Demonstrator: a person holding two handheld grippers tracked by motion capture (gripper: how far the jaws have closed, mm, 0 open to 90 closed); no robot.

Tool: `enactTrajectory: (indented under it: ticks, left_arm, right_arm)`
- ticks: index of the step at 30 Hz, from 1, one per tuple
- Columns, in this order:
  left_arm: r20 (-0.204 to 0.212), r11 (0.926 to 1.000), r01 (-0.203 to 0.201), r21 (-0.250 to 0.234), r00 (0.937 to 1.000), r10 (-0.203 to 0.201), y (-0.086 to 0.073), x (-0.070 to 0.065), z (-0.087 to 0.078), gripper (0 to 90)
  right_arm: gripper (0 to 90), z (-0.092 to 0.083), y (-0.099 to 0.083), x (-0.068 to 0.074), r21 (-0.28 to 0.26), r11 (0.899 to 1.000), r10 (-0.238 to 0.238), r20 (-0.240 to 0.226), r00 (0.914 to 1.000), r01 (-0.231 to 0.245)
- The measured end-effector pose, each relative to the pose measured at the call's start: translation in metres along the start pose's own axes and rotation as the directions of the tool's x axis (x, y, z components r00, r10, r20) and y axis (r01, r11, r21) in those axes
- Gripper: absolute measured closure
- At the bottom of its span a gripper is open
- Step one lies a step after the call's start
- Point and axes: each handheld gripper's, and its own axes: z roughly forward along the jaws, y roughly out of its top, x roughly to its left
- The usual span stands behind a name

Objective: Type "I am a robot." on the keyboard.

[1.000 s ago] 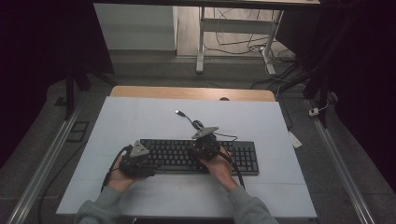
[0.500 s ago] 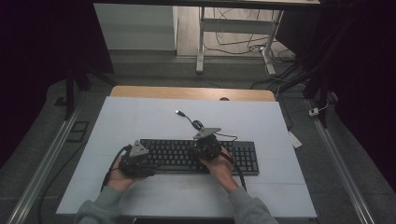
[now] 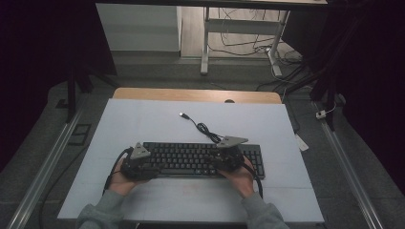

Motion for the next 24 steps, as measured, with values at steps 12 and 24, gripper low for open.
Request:
enactTrajectory:
  ticks: [12,24]
  left_arm:
    - [-0.006,1.0000,0.009,-0.002,0.9999,-0.009,0.000,0.003,0.000,33.8]
    - [-0.026,0.9999,0.013,-0.002,0.9996,-0.013,0.000,0.005,0.003,33.8]
  right_arm:
    - [56.2,-0.017,-0.019,-0.004,-0.014,1.000,-0.021,-0.018,0.9996,0.021]
    - [55.5,-0.020,-0.018,-0.009,-0.032,0.999,-0.032,-0.020,0.9993,0.032]
